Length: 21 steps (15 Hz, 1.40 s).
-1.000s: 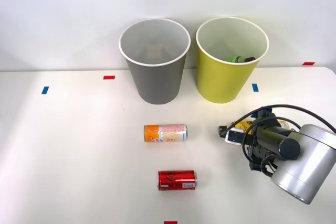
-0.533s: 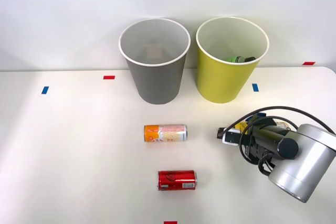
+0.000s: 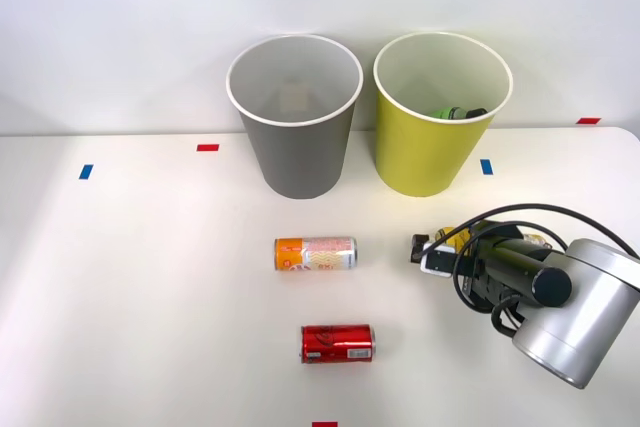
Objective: Put cans in the gray bin, plastic bottles in the light green bin
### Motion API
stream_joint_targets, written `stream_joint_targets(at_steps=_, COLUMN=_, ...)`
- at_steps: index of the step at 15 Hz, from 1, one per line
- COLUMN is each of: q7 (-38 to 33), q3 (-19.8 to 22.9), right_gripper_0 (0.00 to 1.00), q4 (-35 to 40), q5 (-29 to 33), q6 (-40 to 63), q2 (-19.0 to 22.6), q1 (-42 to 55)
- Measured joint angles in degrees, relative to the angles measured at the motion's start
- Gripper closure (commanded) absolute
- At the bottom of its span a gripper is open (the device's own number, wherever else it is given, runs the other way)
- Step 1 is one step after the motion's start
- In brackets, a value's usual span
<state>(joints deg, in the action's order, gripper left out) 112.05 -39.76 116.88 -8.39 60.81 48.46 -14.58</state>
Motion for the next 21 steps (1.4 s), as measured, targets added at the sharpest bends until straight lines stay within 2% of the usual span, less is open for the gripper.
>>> stream_joint_targets(at_steps=5, q7=-10.4, q3=4.0, right_gripper_0=1.0, q4=0.4, q5=0.0, q6=-19.0, q2=0.3, q1=5.5)
stream_joint_targets(at_steps=9, q7=-17.9, q3=11.0, right_gripper_0=1.0, q4=4.4, q5=0.0, q6=-34.2, q2=0.2, q1=14.6)
stream_joint_targets(at_steps=12, q7=-22.3, q3=15.6, right_gripper_0=1.0, q4=10.8, q5=-2.2, q6=-37.1, q2=-0.2, q1=19.8)
stream_joint_targets(at_steps=15, q7=-22.4, q3=20.8, right_gripper_0=1.0, q4=16.2, q5=-9.1, q6=-40.0, q2=-3.3, q1=23.6)
stream_joint_targets(at_steps=21, q7=-22.8, q3=28.8, right_gripper_0=1.0, q4=22.6, q5=-19.8, q6=-40.6, q2=-8.2, q1=23.8)
